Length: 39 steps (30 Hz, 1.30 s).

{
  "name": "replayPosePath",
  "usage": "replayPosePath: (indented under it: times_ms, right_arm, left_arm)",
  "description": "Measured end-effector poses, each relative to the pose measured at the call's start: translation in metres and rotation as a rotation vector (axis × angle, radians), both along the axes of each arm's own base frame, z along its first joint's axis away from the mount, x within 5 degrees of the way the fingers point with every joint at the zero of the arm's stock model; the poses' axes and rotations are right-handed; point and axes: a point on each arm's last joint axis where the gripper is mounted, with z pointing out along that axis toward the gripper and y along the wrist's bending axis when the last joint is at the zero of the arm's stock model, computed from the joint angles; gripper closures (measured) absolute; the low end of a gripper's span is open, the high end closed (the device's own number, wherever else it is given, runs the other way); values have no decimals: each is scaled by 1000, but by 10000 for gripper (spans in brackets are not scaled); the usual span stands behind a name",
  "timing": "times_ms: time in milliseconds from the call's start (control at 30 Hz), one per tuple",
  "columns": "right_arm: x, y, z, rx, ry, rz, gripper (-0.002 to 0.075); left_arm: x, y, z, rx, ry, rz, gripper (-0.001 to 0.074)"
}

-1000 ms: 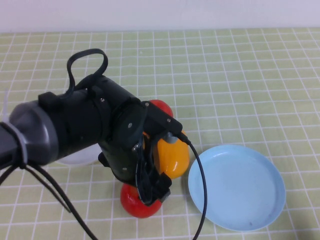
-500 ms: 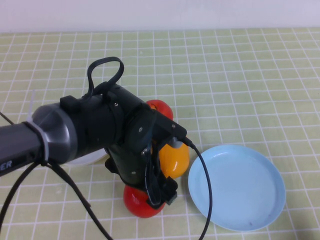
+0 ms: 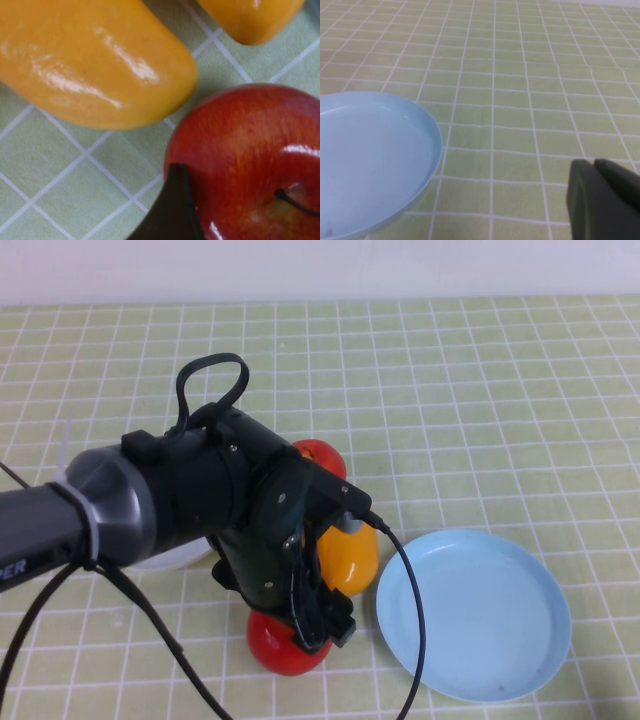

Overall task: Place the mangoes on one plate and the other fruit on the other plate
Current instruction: Put one type of fruit in the left plate

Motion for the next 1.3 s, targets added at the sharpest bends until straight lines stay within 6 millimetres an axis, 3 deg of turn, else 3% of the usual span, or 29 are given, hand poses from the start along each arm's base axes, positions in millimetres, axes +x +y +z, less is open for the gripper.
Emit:
replayPosePath:
  times_ms: [133,300,533,700,1000,1167,1300]
  right_arm:
    - [0,0,0,2,0,0,741]
    - [0,0,0,2,0,0,741]
    - [0,0,0,2,0,0,741]
    - [0,0,0,3,0,0,741]
    - [0,0,0,4,0,0,741]
    - [0,0,0,4,0,0,741]
    - [0,0,0,4,0,0,741]
  left_arm:
    - [-1,1,3,25,21,1,166]
    - [2,2,27,87,45,1,166]
    - [25,8,63,183,-172,-15,166]
    - [47,35,65,221,-202,91,166]
    - [91,110,63,172,-157,346,166]
    - [105,130,56,163,-164,401,166]
    - [113,133,41,172,-130,411,166]
